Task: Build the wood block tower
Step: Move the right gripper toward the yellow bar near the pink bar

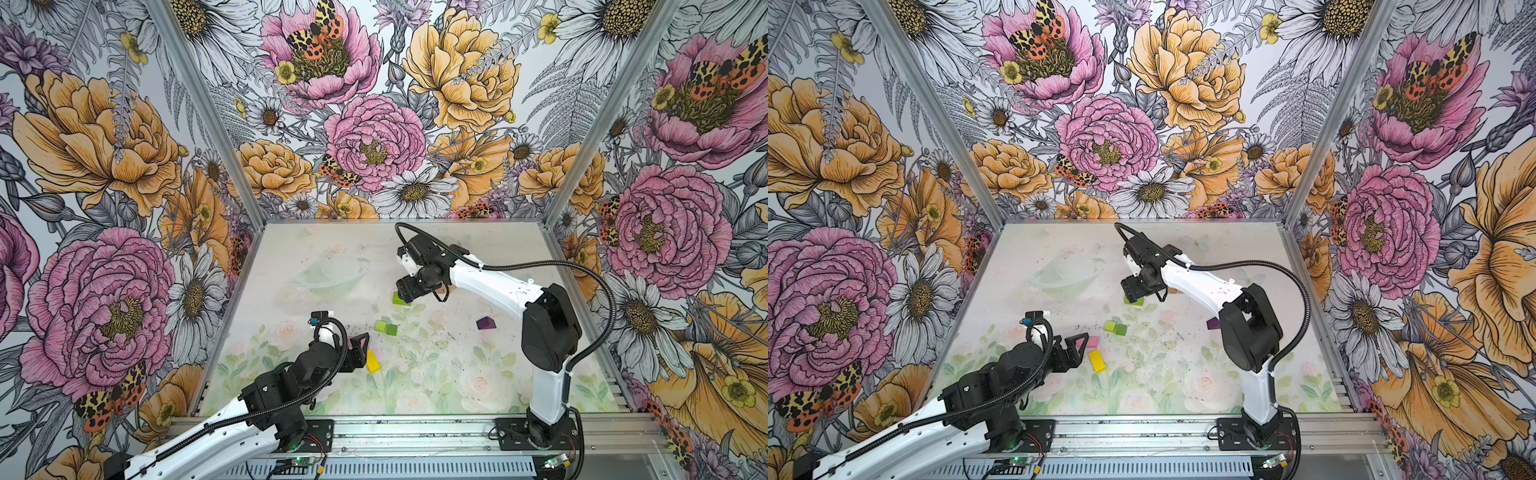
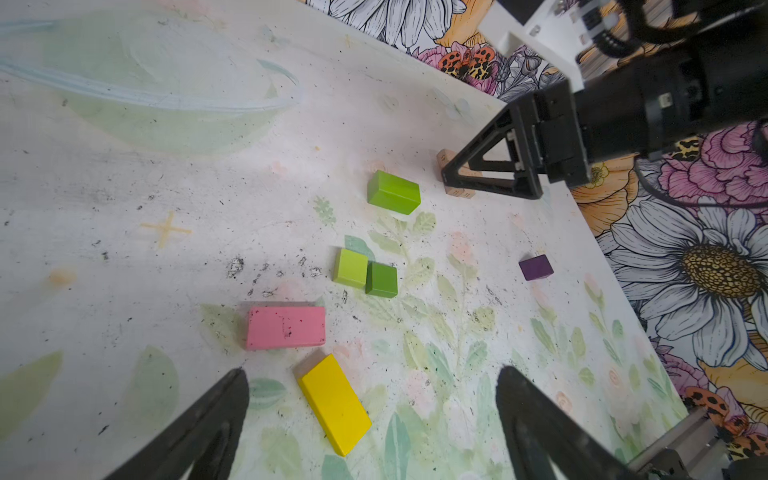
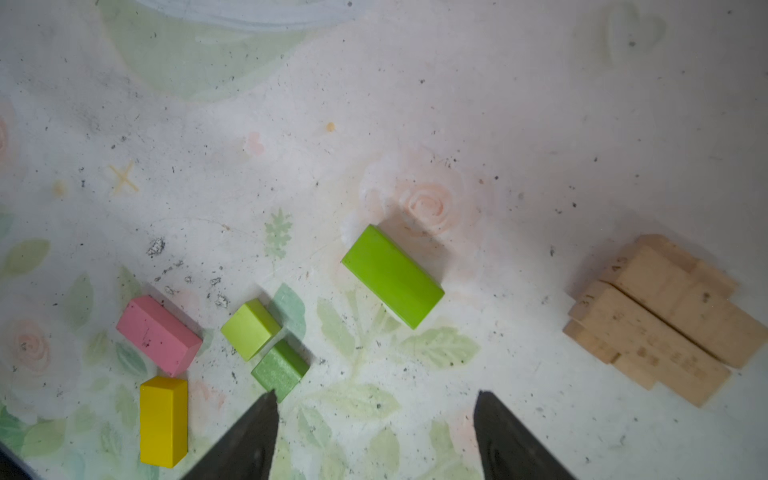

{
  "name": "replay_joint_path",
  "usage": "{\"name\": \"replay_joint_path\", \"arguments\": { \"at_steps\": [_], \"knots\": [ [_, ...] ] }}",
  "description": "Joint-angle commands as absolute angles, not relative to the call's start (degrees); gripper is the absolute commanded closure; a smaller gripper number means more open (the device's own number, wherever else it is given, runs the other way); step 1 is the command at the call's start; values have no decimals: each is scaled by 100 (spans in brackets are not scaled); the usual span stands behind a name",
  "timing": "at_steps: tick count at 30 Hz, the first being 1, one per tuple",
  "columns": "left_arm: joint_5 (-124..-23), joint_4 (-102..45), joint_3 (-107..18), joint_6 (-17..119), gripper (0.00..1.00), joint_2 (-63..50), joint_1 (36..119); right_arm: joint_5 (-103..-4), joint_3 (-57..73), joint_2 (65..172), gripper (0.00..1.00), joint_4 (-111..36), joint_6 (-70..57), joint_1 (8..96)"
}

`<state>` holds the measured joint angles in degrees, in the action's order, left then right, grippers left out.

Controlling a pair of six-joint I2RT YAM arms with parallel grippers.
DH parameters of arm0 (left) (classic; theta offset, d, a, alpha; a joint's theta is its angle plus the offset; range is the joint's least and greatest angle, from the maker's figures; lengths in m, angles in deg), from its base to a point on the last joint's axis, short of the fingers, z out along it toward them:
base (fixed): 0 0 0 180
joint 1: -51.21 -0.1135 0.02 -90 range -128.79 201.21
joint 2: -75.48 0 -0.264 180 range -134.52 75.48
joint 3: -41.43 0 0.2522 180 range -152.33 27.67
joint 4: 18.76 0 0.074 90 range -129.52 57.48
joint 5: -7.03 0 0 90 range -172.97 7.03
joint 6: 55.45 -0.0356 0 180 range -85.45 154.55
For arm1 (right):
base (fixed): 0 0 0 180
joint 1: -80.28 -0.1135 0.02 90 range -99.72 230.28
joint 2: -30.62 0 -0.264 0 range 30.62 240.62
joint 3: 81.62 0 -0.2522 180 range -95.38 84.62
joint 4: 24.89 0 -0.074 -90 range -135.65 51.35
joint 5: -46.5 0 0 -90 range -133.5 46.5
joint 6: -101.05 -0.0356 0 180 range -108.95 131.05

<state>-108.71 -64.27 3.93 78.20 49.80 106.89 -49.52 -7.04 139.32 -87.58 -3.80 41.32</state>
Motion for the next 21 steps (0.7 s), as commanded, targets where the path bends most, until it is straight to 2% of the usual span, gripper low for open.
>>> {"name": "replay_joint_path", "arguments": {
  "at_steps": [1, 7, 12, 16, 21],
  "knots": [
    [-11041, -6706, 388, 8015, 7, 5153, 10663, -4778, -185, 13592, 26, -8644, -1061, 3787],
    [-11330, -7089, 279, 8128, 7, 5426, 10637, -4570, 616, 13187, 39, -8004, -1851, 2926],
    [-11325, -7483, 25, 8157, 11, 5532, 10521, -4193, 927, 13081, 49, -7572, -2393, 2394],
    [-11095, -7849, -240, 8212, 14, 5693, 10456, -3925, 934, 13160, 50, -7489, -2621, 2112],
    [-10971, -8380, -679, 8229, 15, 5851, 10404, -4082, 942, 13332, 53, -7226, -2940, 1894]
  ]
}}
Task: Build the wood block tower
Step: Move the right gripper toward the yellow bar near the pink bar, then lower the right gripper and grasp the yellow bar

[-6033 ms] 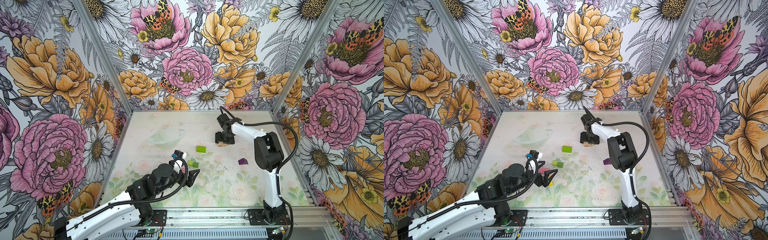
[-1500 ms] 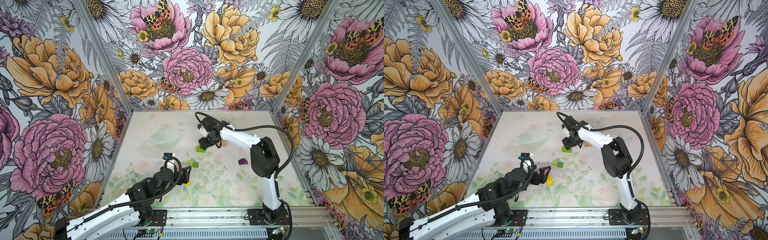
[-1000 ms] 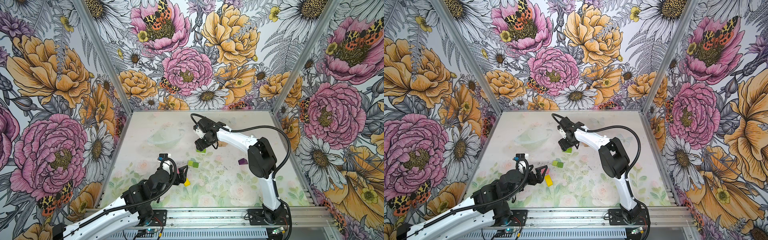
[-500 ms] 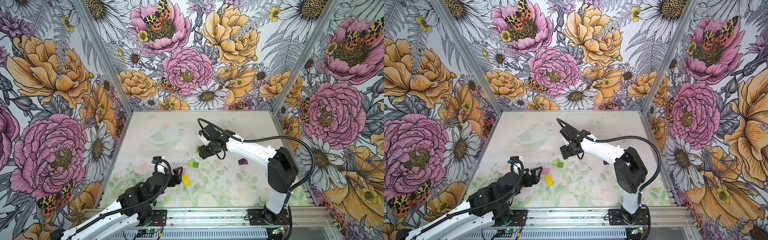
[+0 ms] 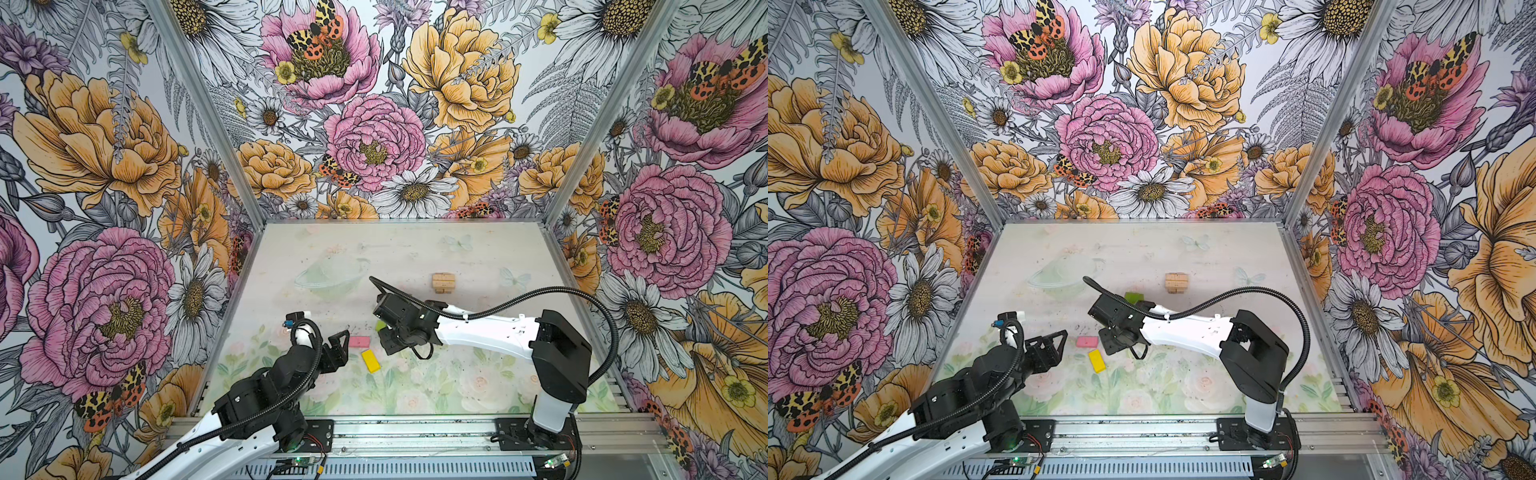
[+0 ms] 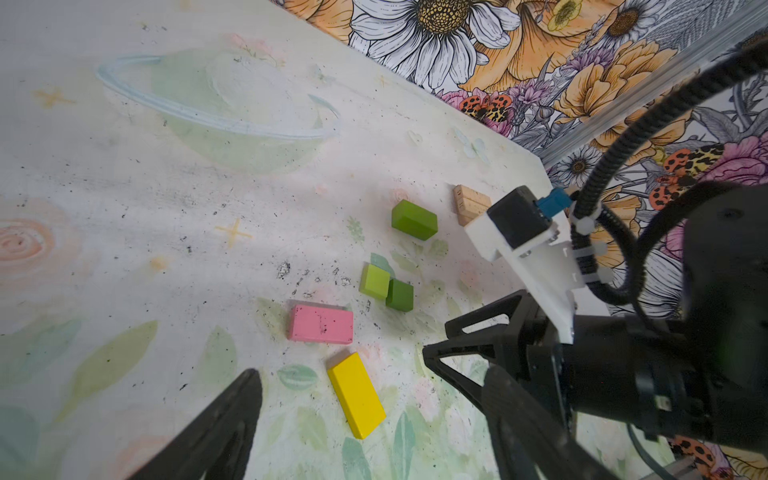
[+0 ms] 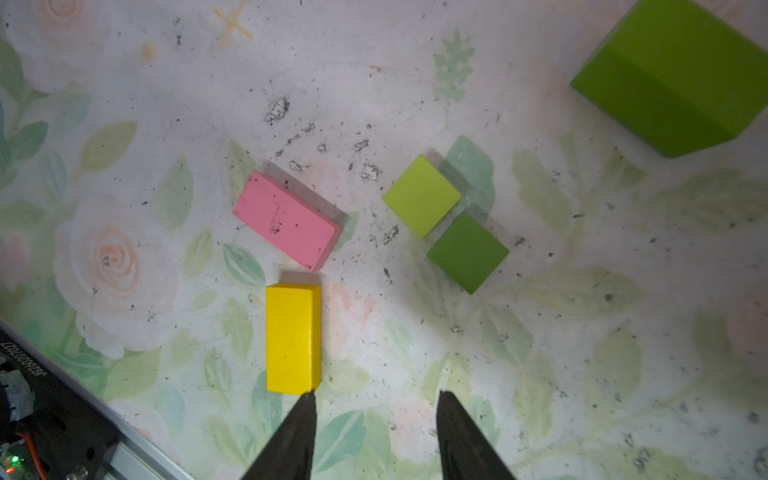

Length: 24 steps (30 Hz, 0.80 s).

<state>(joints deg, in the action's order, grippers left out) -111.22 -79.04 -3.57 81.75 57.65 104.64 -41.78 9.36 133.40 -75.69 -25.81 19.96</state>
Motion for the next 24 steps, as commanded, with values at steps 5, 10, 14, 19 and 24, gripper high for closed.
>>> {"name": "replay_joint_path", "arguments": {
  "at_steps": [5, 10, 14, 19, 24],
  "knots": [
    [-10919, -8567, -1185, 8079, 10, 5790, 10346, -4331, 963, 13498, 52, -7041, -3207, 1801],
    [-10873, -8595, -1615, 7851, 8, 5720, 10324, -4450, 878, 13714, 50, -7033, -3276, 1691],
    [-10887, -8661, -1792, 7831, 8, 5732, 10316, -4535, 794, 13917, 48, -7034, -3279, 1634],
    [-10938, -8705, -1863, 7813, 8, 5825, 10319, -4474, 626, 14171, 47, -7151, -3247, 1542],
    [-10970, -8868, -1921, 7805, 7, 5854, 10316, -4386, 492, 14352, 47, -7214, -3202, 1454]
  ]
}}
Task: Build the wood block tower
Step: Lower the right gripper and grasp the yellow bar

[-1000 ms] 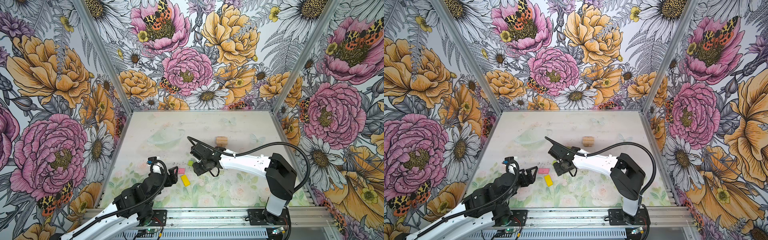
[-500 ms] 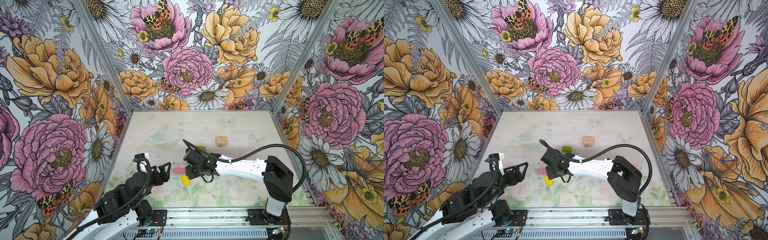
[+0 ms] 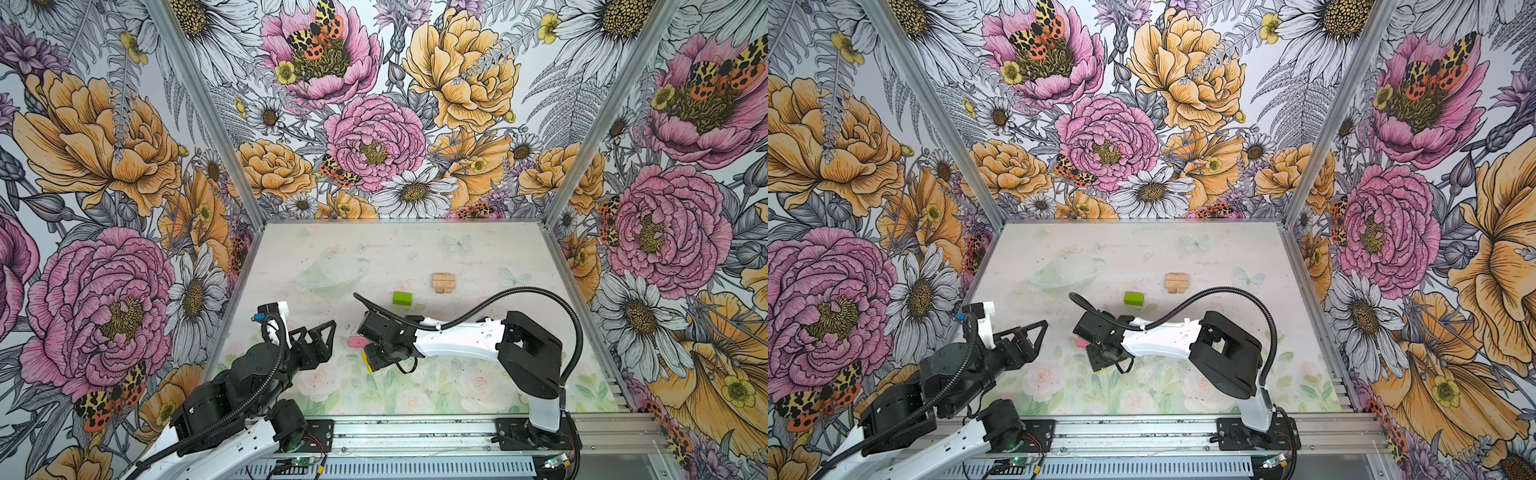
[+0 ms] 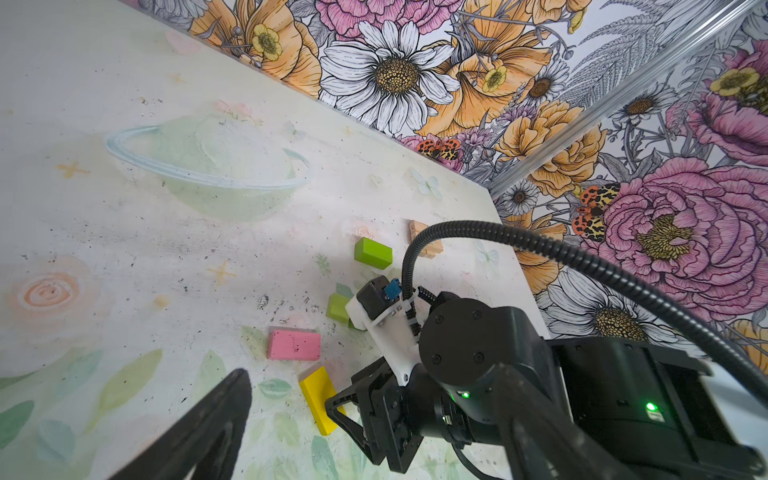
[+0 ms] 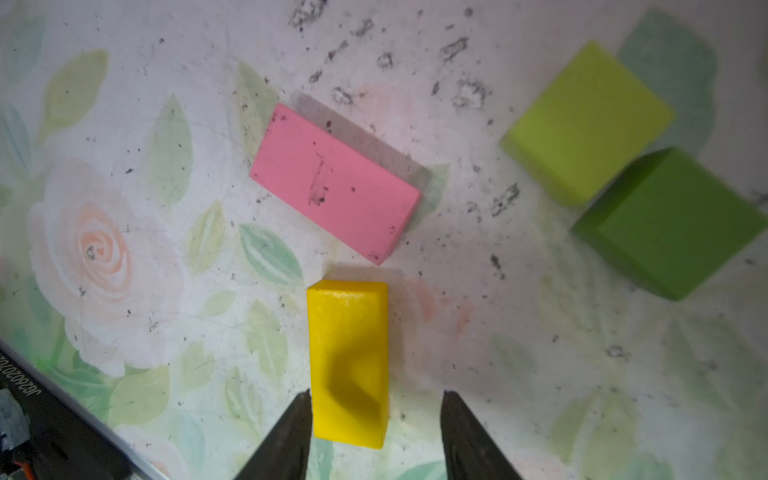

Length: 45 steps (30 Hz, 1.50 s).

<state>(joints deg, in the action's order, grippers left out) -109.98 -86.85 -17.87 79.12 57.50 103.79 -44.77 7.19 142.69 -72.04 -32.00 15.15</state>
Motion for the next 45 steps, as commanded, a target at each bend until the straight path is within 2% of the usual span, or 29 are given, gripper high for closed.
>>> {"name": "replay_joint_path", "arguments": {
  "at_steps": [1, 12, 17, 28, 45],
  "knots": [
    [-10970, -8871, -1918, 7805, 7, 5883, 10313, -4385, 460, 14364, 48, -7214, -3202, 1453],
    [-11148, -9020, -2005, 7784, 7, 6112, 10315, -3982, 78, 14786, 47, -7627, -3182, 1284],
    [-11163, -9085, -1996, 7807, 7, 6267, 10315, -3894, 126, 14849, 49, -7627, -3272, 1278],
    [-11144, -9158, -2074, 7813, 7, 6344, 10316, -3893, 196, 14769, 74, -7644, -3316, 1304],
    [-11255, -9008, -2021, 7845, 4, 6063, 10316, -3778, 926, 13402, 74, -7644, -3137, 1942]
  ]
}}
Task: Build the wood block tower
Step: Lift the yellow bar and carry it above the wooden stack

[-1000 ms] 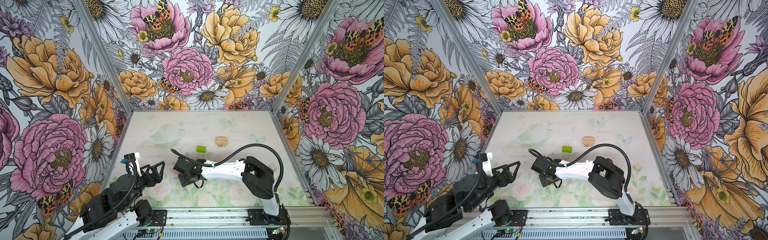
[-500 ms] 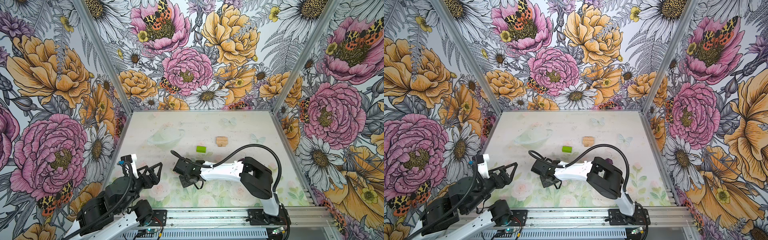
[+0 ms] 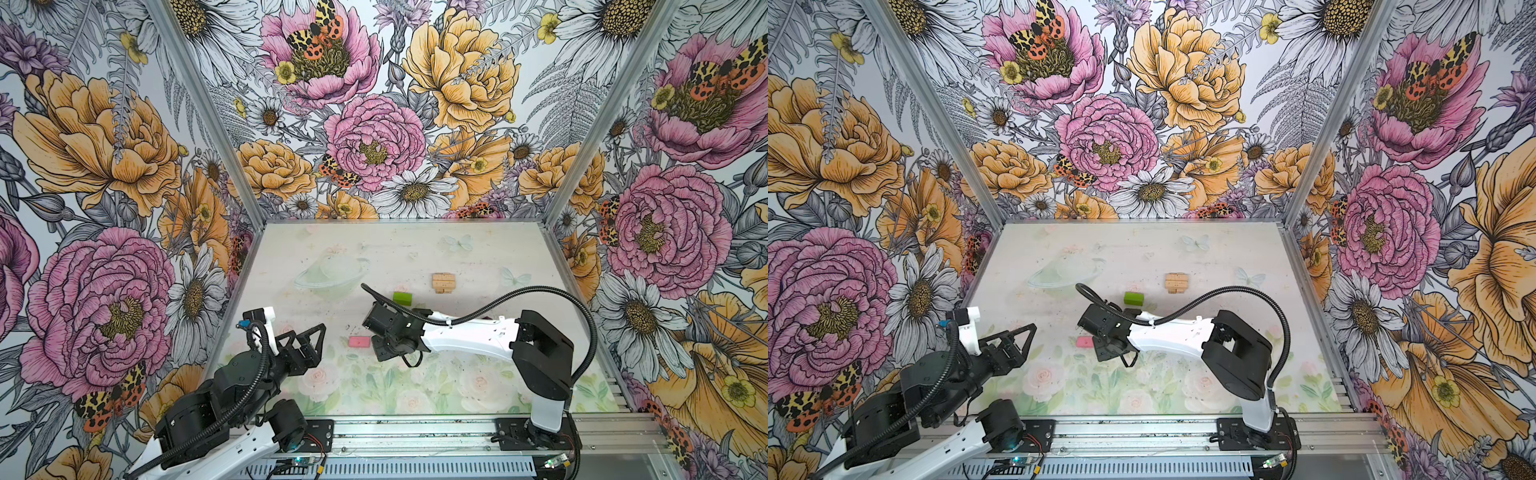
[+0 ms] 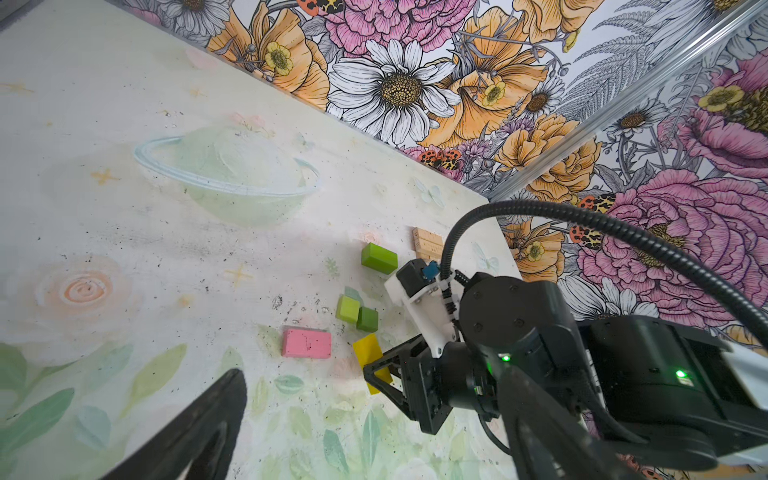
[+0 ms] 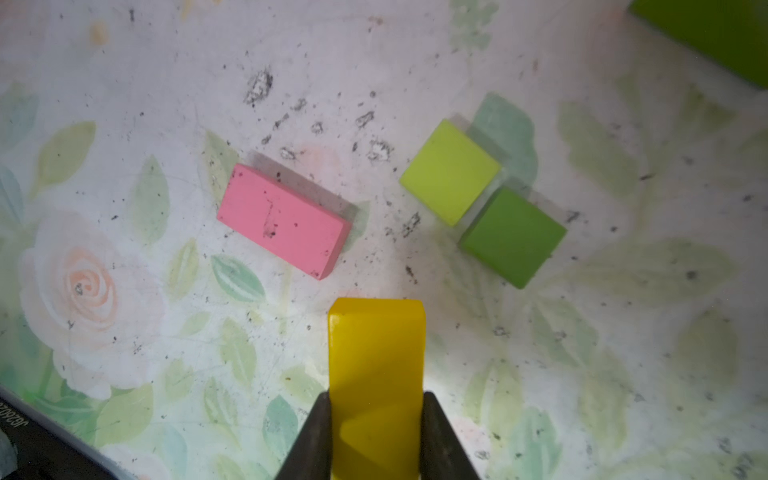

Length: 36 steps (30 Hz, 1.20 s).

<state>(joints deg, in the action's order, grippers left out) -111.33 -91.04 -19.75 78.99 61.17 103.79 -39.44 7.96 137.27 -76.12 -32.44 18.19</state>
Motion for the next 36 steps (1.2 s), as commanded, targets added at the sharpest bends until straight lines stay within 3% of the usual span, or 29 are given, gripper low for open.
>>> {"name": "replay_joint_path", "arguments": {
  "at_steps": [1, 19, 36],
  "knots": [
    [-11220, -8942, -1988, 7821, 4, 6046, 10316, -3771, 975, 13326, 74, -7652, -3115, 2009],
    [-10118, -6185, -1125, 7633, 3, 4322, 10261, -3494, 1014, 12514, 74, -8134, -2365, 3855],
    [-9011, -4535, -1309, 7433, 3, 2055, 10157, -3865, -271, 13914, 74, -8242, -2094, 5135]
  ]
}}
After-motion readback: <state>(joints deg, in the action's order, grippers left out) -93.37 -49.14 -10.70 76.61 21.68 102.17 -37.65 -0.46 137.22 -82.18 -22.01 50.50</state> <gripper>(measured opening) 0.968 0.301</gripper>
